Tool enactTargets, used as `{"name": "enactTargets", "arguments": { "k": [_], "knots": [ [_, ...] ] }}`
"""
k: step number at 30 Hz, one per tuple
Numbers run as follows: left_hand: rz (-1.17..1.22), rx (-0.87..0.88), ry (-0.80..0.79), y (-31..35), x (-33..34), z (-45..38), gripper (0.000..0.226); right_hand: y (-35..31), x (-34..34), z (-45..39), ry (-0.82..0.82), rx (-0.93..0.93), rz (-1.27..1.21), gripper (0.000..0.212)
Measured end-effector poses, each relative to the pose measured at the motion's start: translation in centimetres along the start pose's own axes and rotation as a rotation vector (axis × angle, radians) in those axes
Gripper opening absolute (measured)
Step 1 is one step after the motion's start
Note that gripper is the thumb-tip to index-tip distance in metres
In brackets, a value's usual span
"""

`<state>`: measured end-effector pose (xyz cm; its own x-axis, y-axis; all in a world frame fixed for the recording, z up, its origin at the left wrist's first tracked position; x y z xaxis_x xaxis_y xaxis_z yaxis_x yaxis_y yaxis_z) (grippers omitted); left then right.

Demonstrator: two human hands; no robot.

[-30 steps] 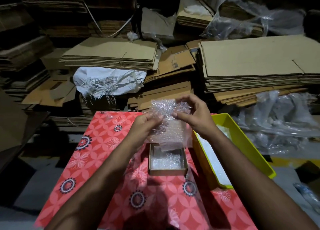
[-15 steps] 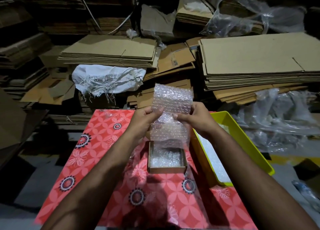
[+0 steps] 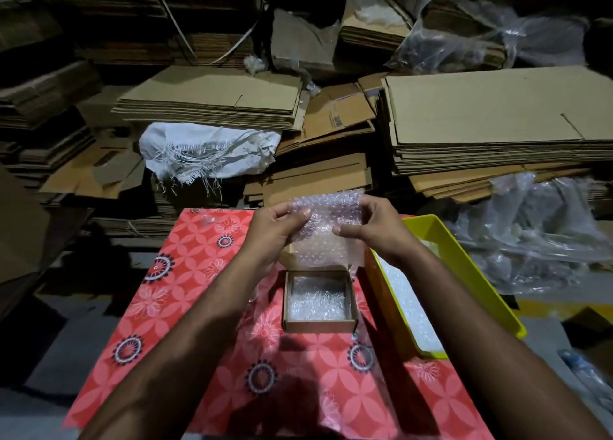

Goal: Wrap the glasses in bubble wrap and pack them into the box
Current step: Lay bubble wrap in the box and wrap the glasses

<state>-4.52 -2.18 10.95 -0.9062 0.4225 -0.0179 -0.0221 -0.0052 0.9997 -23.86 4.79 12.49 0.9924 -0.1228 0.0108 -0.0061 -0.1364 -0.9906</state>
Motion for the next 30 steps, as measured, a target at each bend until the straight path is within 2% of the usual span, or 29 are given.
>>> {"name": "enactTargets", "arguments": {
  "k": [3,7,8,11,12,15,16,18,20,23,27,29,30],
  "knots": [
    [-0.012,0.021,0.021,0.1,-0.2,0.0,0.021,0.2,0.1,0.1,-0.039,0.049,0.014,0.03],
    [-0.017,0.039,-0.014,0.1,-0.3,0.3,0.03,0.5,0.1,0.2,0.0,-0.003,0.048,0.016],
    [-0.022,0.033,-0.024,0.2,-0.3,0.5,0.03,0.6,0.1,0.2,0.007,-0.022,0.048,0.016],
    [-0.079,0.07,0.004,0.5,-0.5,0.8,0.024,0.7,0.1,0.3,-0.051,0.014,0.012,0.037],
    [-0.096,0.087,0.023,0.6,-0.6,0.8,0.021,0.6,0.1,0.5,-0.079,0.016,0.0,0.037],
    [-0.116,0.114,0.054,0.7,-1.1,0.8,0.02,0.6,0.1,0.9,-0.091,-0.033,-0.059,0.009],
    [-0.118,0.13,0.045,0.7,-1.1,0.9,0.02,0.5,0.1,1.1,-0.089,-0.054,-0.099,0.008],
    [-0.119,0.165,0.025,0.9,-1.0,1.0,0.021,0.2,0.5,1.2,-0.078,-0.055,-0.202,0.015],
    [-0.113,0.196,0.013,1.1,-1.0,1.1,0.018,0.2,0.7,1.2,-0.06,-0.021,-0.28,0.013],
    [-0.159,0.228,-0.004,1.4,-1.0,1.3,0.024,0.1,0.7,1.2,-0.036,-0.004,-0.347,0.038],
    [-0.257,0.255,0.012,2.1,-1.0,2.0,0.05,0.8,0.4,1.2,-0.022,0.037,-0.426,0.038],
    [-0.201,0.212,0.015,2.3,-0.7,2.4,0.044,0.9,0.4,1.2,-0.012,0.043,-0.369,0.036],
    [-0.113,0.159,-0.008,2.1,-0.6,2.4,0.036,0.8,0.4,1.2,-0.001,0.014,-0.32,0.026]
  ]
}}
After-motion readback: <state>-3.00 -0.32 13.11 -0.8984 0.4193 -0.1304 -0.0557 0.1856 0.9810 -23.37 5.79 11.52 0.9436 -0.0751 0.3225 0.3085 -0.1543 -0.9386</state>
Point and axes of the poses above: each hand's wrist, its own z-axis away from the middle knuckle, its own x-axis out of the palm, y = z × x, the point moved 2 cm from there along -z, towards the middle knuckle, and after that the axes turned 11 degrees about -z, right-handed, at the moved point
